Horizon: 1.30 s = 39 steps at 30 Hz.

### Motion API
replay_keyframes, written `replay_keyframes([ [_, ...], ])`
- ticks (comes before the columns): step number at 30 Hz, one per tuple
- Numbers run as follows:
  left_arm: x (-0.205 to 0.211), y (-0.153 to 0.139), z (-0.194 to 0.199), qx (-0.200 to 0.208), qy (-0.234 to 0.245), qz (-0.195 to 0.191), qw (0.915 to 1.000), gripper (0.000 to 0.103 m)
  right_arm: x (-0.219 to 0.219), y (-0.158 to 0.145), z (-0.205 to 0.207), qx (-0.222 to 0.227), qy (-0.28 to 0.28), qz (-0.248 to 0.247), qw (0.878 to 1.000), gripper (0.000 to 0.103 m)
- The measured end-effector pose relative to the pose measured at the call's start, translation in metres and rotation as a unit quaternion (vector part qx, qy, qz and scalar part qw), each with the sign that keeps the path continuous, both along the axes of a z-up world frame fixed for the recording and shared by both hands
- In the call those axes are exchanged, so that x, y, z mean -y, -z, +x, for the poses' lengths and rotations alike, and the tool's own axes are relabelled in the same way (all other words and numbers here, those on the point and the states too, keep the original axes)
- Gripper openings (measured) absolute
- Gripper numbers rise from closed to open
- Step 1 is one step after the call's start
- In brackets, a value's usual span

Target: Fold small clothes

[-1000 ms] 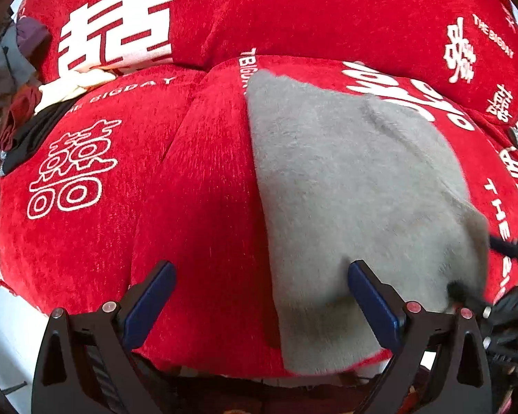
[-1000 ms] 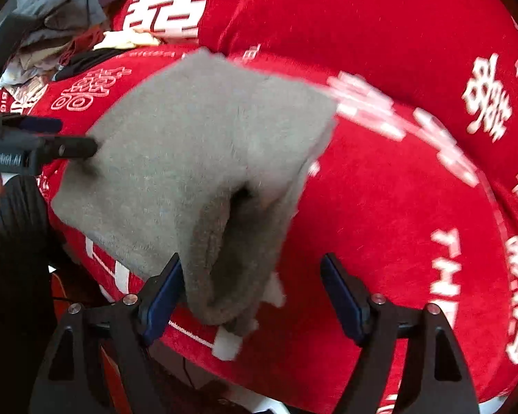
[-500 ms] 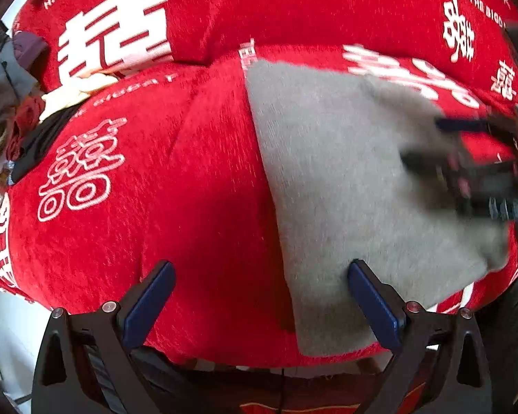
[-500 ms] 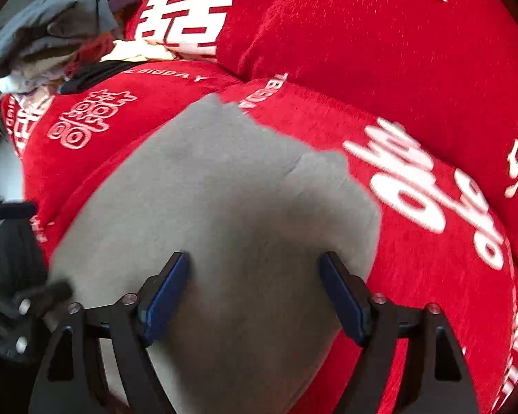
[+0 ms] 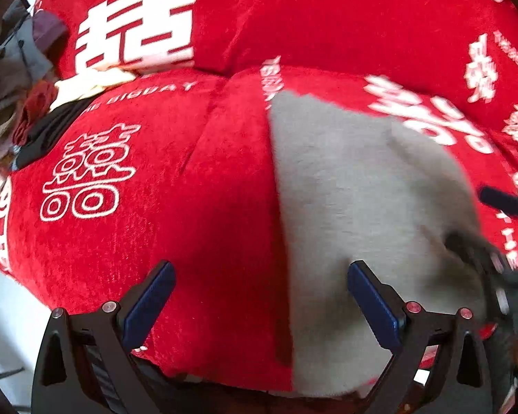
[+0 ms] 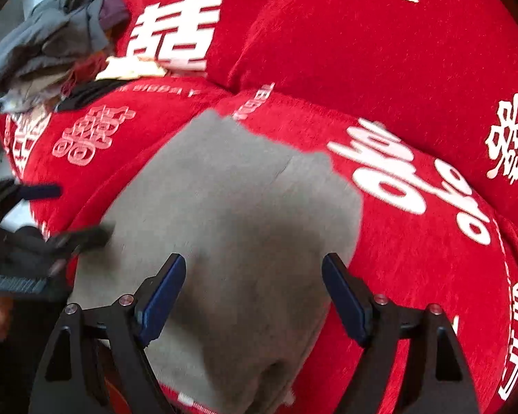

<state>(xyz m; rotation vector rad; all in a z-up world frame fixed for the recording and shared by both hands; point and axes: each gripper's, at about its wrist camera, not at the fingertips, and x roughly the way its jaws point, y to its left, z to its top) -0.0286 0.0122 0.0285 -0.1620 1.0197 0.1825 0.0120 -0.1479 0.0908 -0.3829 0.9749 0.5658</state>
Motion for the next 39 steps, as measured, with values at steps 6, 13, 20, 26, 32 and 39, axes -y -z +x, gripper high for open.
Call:
replay_keyframes([
  [6,0.006,0.013,0.002,0.002,0.005,0.009,0.9999,0.102,0.001,0.020,-0.011,0.014,0.001,-0.013,1.000,0.084],
  [13,0.002,0.023,0.005,0.002,0.001,-0.022,0.9998,0.103,0.006,0.027,-0.010,0.011,0.004,-0.004,1.000,0.087],
  [20,0.005,0.024,0.004,0.010,0.003,-0.012,0.9999,0.103,0.001,0.029,-0.009,0.011,0.008,-0.017,1.000,0.088],
  [26,0.005,0.012,-0.001,0.005,-0.003,-0.009,0.9999,0.103,0.000,0.010,-0.014,-0.004,0.023,-0.023,0.999,0.089],
  [32,0.005,-0.013,-0.015,0.031,-0.001,-0.014,0.9994,0.103,0.000,-0.016,-0.031,0.005,0.033,-0.027,0.999,0.089],
  [39,0.006,-0.042,-0.026,0.060,-0.001,-0.015,0.9981,0.103,0.003,-0.031,-0.041,-0.005,0.052,-0.029,0.998,0.089],
])
